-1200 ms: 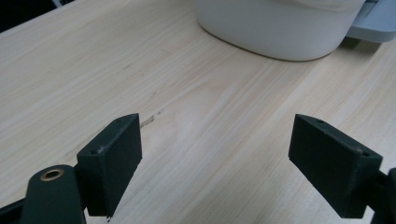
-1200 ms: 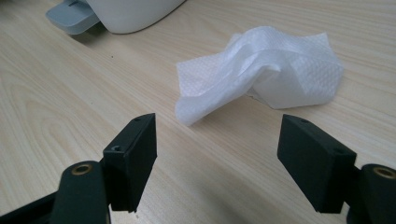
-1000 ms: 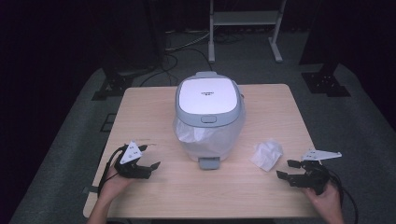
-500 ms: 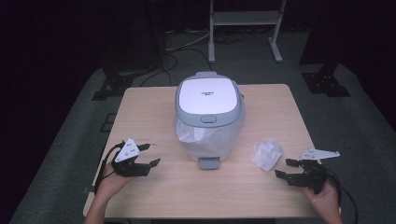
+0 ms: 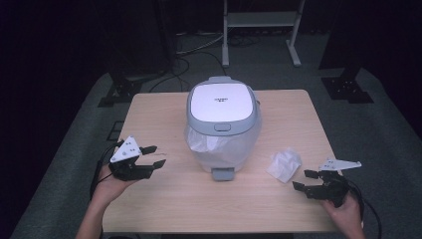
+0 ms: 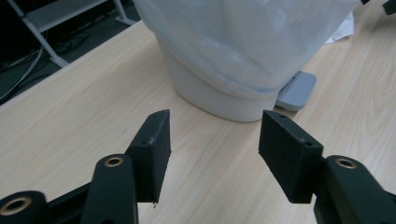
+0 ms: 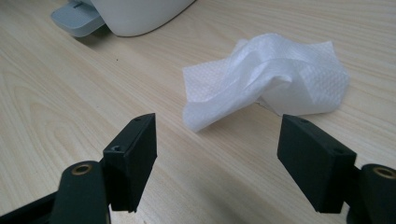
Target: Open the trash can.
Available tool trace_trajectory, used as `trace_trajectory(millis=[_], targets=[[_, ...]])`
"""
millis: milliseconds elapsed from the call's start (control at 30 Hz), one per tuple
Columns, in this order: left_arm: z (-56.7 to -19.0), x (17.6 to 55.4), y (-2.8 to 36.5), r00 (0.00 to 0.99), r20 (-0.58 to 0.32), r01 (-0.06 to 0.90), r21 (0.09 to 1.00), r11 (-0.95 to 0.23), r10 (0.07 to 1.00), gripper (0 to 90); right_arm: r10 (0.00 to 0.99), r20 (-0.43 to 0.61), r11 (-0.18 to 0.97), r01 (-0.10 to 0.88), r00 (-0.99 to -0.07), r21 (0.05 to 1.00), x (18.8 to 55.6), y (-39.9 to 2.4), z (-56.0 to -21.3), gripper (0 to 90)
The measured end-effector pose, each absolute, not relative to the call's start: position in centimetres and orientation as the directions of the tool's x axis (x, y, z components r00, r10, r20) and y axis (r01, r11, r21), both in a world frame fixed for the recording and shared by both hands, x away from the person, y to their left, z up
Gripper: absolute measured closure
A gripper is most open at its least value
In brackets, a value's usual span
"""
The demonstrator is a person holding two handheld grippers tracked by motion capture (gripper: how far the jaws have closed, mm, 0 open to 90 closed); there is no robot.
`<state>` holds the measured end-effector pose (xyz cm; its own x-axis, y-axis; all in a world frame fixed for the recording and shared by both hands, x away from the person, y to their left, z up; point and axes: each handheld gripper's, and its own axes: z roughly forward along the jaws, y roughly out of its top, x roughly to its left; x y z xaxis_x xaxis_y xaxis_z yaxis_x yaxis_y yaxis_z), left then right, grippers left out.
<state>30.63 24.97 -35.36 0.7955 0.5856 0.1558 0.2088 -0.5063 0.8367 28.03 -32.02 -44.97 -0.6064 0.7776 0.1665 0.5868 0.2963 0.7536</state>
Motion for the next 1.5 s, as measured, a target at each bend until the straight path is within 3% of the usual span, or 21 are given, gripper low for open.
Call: trace_trajectory(millis=[167, 800, 1500], targets=[[-33.8, 30.5, 24.7, 0.829, 0.170, 0.163, 0.839, -0.520, 0.533, 55.1, 0.777, 0.163, 0.300, 0.584, -0.608, 0.754, 27.9, -32.0, -44.9, 27.4], [-29.5, 30.6, 22.7, 0.868, 0.204, 0.086, 0.836, -0.542, 0.453, 74.3, 0.775, 0.158, 0.300, 0.576, -0.612, 0.760, 27.7, -31.9, -44.7, 27.4], [-25.4, 31.4, 20.2, 0.896, 0.227, 0.019, 0.839, -0.544, 0.381, 82.9, 0.775, 0.160, 0.296, 0.576, -0.611, 0.762, 27.6, -32.0, -44.7, 27.4]])
